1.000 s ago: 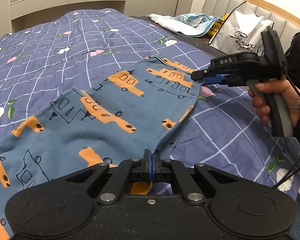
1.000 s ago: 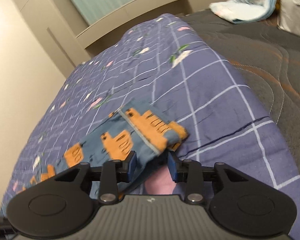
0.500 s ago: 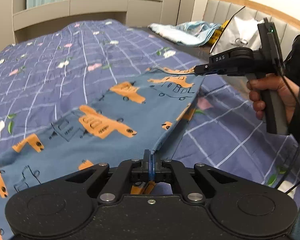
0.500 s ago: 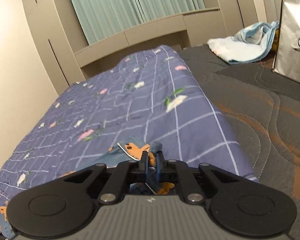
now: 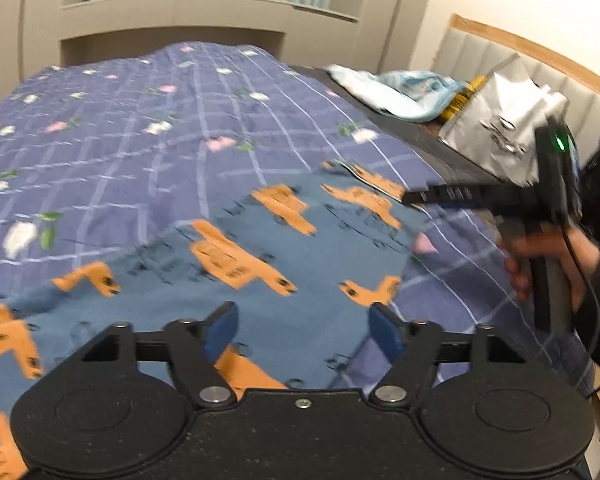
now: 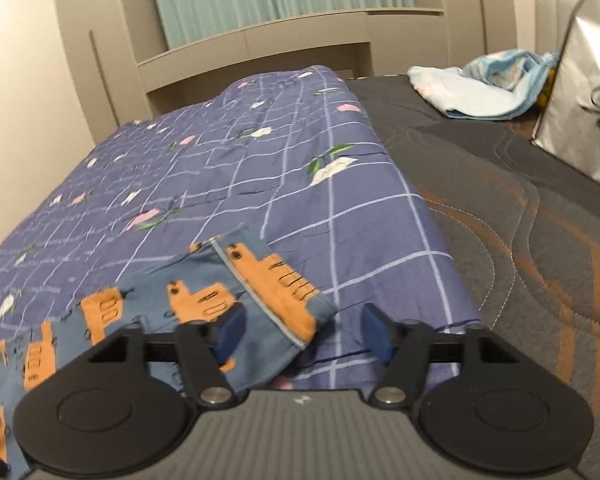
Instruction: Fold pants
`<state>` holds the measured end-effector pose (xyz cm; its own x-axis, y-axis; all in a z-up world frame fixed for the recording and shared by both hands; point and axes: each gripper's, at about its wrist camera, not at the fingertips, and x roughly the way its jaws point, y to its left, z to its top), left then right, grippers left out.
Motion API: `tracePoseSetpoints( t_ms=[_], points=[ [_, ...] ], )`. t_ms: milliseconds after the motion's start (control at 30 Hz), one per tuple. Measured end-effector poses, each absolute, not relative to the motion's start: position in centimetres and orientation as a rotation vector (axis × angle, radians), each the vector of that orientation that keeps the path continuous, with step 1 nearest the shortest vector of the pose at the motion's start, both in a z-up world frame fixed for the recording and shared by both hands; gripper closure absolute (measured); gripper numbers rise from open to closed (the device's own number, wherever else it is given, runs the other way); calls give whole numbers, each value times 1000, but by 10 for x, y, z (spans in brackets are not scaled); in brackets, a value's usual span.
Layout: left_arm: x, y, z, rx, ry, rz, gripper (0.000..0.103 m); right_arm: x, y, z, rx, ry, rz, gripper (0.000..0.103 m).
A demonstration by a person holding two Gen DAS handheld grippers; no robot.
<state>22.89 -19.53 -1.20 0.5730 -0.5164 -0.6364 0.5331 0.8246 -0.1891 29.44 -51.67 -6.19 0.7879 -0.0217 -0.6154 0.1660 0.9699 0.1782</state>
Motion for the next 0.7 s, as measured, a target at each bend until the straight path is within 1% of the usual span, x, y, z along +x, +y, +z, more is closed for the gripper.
tracePoseSetpoints(
  t_ms=[33, 100, 167, 233, 500, 633, 700],
  points=[
    [230, -190, -7, 28, 726, -602, 20, 293, -513, -61, 213, 658, -96, 16],
    [233, -175, 2, 39, 698, -566, 15, 288, -497, -61, 163, 658, -71, 9],
    [240, -155, 10, 42, 685, -516, 12, 284, -481, -60, 120, 660, -32, 7],
    [250, -134, 16, 35, 682, -465, 10, 281, -462, -58, 81, 660, 19, 3],
    [296, -30, 38, -27, 736, -254, 9, 277, -386, -48, -45, 648, 250, 0],
    [311, -3, 48, -16, 792, -243, 9, 278, -348, -45, -103, 650, 368, 0],
    [316, 7, 58, 10, 781, -241, 8, 275, -331, -44, -120, 654, 412, 0]
  ],
)
